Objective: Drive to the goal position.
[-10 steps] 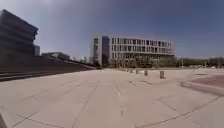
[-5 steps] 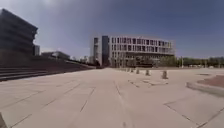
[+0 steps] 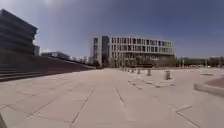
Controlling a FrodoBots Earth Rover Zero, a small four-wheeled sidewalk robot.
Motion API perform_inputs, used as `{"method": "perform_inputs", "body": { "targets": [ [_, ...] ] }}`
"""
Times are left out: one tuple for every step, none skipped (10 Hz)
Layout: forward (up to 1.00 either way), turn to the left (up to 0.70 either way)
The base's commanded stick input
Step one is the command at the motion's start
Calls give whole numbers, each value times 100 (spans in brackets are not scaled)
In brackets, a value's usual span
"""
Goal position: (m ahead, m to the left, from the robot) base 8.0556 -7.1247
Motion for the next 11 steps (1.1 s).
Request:
{"method": "perform_inputs", "body": {
  "targets": [
    [70,0],
    [70,0],
    [70,0],
    [70,0],
    [70,0],
    [70,0],
    [70,0],
    [70,-14],
    [70,-35],
    [70,-35],
    [70,-35]
  ]
}}
